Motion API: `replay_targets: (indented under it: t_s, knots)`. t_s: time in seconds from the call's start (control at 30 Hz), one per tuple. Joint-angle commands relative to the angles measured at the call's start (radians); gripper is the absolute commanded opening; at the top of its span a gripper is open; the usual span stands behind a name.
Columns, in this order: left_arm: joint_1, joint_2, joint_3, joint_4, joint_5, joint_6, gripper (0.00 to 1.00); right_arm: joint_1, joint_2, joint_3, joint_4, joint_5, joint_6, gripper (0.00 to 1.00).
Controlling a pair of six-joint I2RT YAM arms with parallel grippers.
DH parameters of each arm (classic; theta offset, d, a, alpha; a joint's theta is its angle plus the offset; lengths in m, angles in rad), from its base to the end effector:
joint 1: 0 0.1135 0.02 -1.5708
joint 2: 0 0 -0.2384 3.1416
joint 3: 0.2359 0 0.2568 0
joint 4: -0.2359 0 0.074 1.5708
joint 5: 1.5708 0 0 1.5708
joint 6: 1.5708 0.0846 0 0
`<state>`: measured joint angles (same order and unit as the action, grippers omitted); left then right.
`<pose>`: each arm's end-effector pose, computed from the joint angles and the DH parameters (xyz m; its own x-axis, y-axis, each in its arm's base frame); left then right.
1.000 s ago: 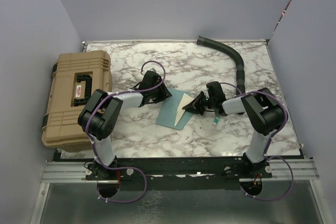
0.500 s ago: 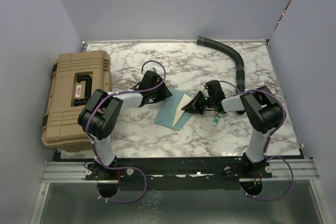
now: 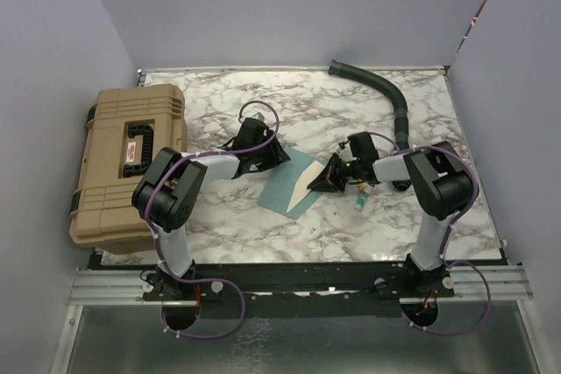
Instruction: Place the letter into the envelope and seal it
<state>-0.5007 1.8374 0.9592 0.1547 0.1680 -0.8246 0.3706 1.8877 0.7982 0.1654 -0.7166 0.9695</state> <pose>0.3497 -0.2075 0.0854 -0.8225 -0.3752 -0.4275 -0.0305 0.7796 -0.6255 0.3025 0.1771 0.0365 -0.9502 0.2979 0.0914 0.2502 0.5549 0.7934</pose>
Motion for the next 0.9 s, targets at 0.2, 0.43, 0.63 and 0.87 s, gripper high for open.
replay_targets:
  t_s: [0.2, 0.43, 0.63, 0.87]
  knots:
    - [-0.007, 0.062, -0.02, -0.104, 0.019, 0.06, 0.49, -0.007, 0.138, 0.111, -0.149, -0.077, -0.082, 0.0]
    - [-0.007, 0.058, -0.017, -0.103, 0.024, 0.063, 0.49, -0.009, 0.168, 0.14, -0.15, -0.081, -0.103, 0.0]
    - [-0.007, 0.045, 0.003, -0.12, 0.041, 0.08, 0.55, -0.009, 0.156, 0.228, -0.295, 0.028, -0.28, 0.08]
    - [-0.007, 0.0, 0.111, -0.272, 0.046, 0.149, 0.63, -0.009, 0.029, 0.195, -0.338, 0.132, -0.306, 0.46]
